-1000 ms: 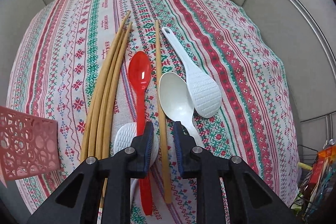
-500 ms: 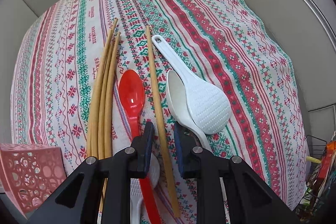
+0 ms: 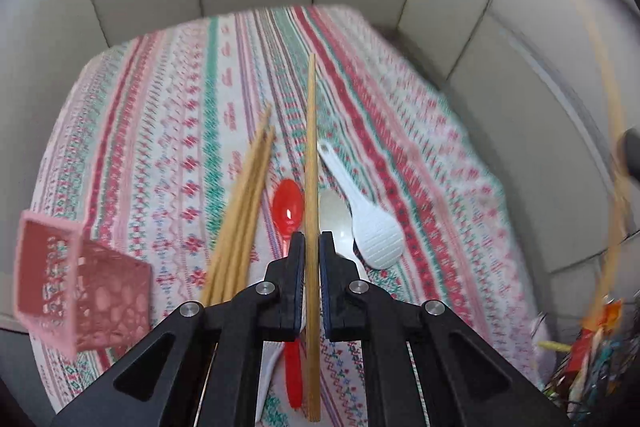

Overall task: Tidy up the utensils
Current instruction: 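Close the left gripper on a chopstick and lift it, then carry both held chopsticks over the pink mesh holder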

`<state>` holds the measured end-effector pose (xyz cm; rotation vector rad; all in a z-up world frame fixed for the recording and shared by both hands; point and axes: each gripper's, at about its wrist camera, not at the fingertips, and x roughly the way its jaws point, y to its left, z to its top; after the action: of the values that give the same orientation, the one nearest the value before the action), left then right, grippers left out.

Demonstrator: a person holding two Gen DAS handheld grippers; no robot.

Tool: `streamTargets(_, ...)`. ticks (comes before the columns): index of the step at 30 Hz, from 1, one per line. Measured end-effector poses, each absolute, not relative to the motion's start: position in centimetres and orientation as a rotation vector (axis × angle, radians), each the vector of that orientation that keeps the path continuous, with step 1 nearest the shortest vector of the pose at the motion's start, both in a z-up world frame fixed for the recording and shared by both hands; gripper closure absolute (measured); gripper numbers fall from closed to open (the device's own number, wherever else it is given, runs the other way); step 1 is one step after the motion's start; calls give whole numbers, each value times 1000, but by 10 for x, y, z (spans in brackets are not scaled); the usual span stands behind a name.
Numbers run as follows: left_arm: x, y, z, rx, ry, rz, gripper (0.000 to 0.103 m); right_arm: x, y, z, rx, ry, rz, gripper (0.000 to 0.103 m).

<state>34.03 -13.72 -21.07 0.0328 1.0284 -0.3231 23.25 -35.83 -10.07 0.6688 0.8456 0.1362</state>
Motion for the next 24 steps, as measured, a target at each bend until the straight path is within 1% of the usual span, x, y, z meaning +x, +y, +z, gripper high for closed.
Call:
streamTargets(7,307,-57,-141,-168,816,-292,96,235,-335,-95,617,811,184,96)
streamTargets(11,292,-8,-115,-239,698,-247,96,237,-320,-95,568,790,193,96)
streamTargets(17,293,53,-115,-417,580,-208,96,237,-301,-94,503,747,199,96)
streamTargets(24,306,69,-131,-399,460,-145,96,237,-291,-90,469,664,223,96)
